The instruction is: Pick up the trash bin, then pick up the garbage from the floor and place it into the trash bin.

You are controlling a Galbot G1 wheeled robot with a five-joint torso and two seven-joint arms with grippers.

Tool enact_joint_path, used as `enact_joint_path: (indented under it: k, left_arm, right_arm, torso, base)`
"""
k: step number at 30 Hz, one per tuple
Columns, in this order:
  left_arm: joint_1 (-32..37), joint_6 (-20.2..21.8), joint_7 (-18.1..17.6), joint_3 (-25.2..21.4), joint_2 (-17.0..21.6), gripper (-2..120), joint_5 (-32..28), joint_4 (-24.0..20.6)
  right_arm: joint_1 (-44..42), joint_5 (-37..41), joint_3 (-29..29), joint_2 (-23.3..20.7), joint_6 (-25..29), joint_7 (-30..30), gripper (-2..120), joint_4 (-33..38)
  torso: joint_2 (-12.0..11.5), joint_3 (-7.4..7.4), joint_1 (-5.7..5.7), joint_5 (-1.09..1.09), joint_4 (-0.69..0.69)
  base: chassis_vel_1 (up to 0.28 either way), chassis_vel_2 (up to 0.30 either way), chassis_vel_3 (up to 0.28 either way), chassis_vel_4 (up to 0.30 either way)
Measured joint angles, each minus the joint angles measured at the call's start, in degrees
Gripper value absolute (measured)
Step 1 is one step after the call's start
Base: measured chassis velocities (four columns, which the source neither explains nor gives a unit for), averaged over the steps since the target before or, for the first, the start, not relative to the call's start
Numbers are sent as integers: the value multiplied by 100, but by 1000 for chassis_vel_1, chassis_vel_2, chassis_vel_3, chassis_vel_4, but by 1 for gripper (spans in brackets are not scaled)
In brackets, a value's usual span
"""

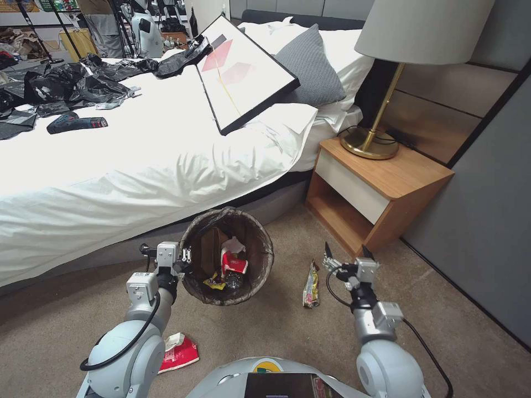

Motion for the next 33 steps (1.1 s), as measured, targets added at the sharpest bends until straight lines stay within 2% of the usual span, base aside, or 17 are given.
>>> enact_joint_path:
  k: [2, 7, 10, 14, 21, 33]
  left_arm:
    - [54, 11, 0, -96, 3, 5, -48, -38]
    - [103, 32, -1, -200, 9, 5, -100, -58]
    - [133, 75, -16, -291, 4, 5, -147, -79]
    - [129, 138, -42, -360, 3, 5, -207, -104]
    - [44, 211, -112, -504, -8, 5, -351, -108]
    - [34, 216, -122, -546, -5, 5, -380, -108]
  right_arm:
    - [280, 248, -85, -57, -416, 39, 100, -93]
    - [570, 635, -242, -202, -759, 266, 100, -312]
    - [803, 1362, -458, -427, -1073, 574, 100, -555]
    - [1078, 1829, -605, -515, -1328, 754, 100, -876]
    - [1395, 2261, -856, -598, -1614, 1095, 100, -1278]
    - [1511, 2261, -931, -509, -1633, 1183, 100, -1968]
  torso:
    - [0, 0, 0, 0, 0]
    - [0, 0, 0, 0, 0]
    - [0, 0, 0, 0, -1]
    - [0, 0, 0, 1, 0]
    - [0, 0, 0, 0, 0]
    - [0, 0, 0, 0, -1]
  base:
    - [0, 0, 0, 0]
    - [0, 0, 0, 0]
    - [0, 0, 0, 0]
    - [0, 0, 0, 0]
    - [0, 0, 0, 0]
    - [0, 0, 0, 0]
